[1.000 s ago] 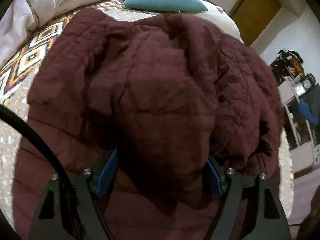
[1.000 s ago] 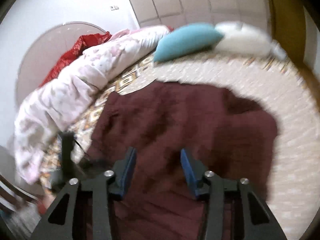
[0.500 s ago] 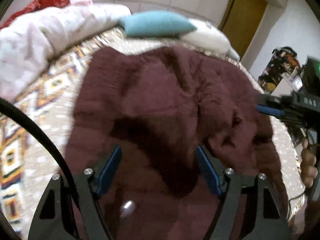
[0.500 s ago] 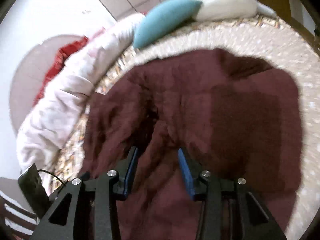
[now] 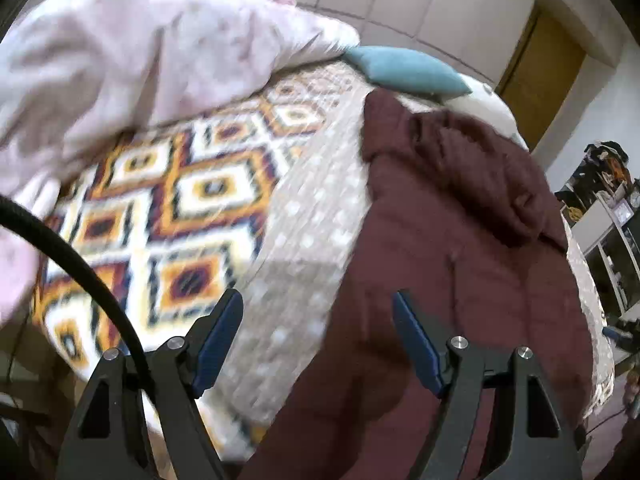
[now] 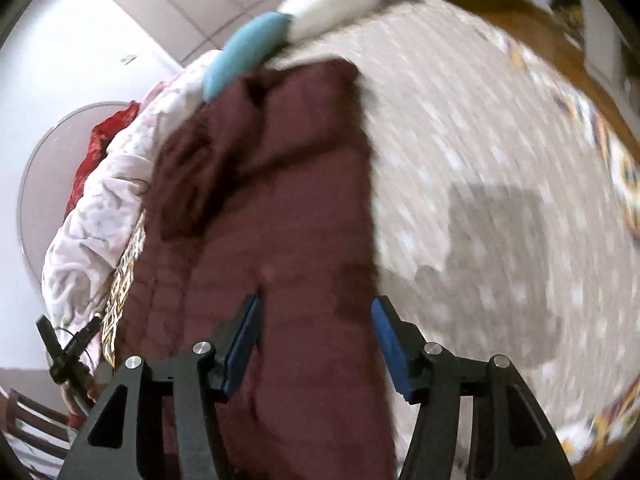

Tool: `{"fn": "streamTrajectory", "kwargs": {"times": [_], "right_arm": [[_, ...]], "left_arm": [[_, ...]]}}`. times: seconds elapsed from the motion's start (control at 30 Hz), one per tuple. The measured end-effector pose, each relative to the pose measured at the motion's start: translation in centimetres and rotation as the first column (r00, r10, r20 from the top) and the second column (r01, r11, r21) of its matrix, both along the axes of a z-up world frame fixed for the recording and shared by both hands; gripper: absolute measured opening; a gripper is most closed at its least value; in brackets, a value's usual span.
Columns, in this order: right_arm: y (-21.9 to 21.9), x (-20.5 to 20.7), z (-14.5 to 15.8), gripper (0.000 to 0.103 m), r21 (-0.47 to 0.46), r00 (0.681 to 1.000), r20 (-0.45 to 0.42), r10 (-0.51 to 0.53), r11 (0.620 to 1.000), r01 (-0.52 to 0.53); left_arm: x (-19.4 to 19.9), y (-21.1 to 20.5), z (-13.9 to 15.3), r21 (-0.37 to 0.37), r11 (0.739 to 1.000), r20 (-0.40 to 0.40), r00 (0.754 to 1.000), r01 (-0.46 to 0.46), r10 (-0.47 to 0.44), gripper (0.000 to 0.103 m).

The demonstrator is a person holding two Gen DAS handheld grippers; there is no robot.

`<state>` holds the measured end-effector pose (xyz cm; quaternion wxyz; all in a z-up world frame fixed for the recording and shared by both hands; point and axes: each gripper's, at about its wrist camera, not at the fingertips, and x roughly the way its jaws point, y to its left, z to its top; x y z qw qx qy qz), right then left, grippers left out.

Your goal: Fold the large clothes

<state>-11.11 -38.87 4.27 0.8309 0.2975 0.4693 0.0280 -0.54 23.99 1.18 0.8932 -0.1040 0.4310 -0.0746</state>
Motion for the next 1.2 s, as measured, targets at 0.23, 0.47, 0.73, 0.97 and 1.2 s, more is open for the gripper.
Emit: {"fn": "streamTrajectory", "kwargs": {"times": [0.23, 0.47, 0.73, 0.97, 1.2], "right_arm": [[0.2, -2.6, 1.6, 0.064, 0.033, 0.99, 0.111, -0.089, 0.996, 0.086], [10.4, 8.6, 7.3, 0.064, 0.128, 0.946, 0.277, 0.17, 0.969, -0.212], [18.6, 26.2, -0.8, 0.064, 0.476, 0.965, 0.174, 0.197, 0.841, -0.257], [17.8, 28.7, -4.5, 0.046, 0.492, 0.983, 0.084, 0.165, 0.851, -0.185], [20.9, 31.5, -0.2, 0.051, 0.472, 0.945, 0.23, 0.233, 0.822, -0.318]], "left_arm": [[-3.8, 1.7, -2.2, -0.067, 0.997, -0.044, 0.999, -0.024, 0.021, 0.076], [-4.2, -0.4, 0.2, -0.035, 0.998, 0.051, 0.998, -0.043, 0.045, 0.076], [-2.3, -2.0, -2.2, -0.002, 0.999, 0.004, 0.999, -0.047, 0.047, 0.076], [-2.6, -0.9, -2.0, 0.037, 0.997, -0.013, 0.997, -0.07, 0.071, 0.076], [-3.0, -0.2, -1.9, 0.027, 0.995, 0.013, 0.996, -0.092, 0.092, 0.076]]}}
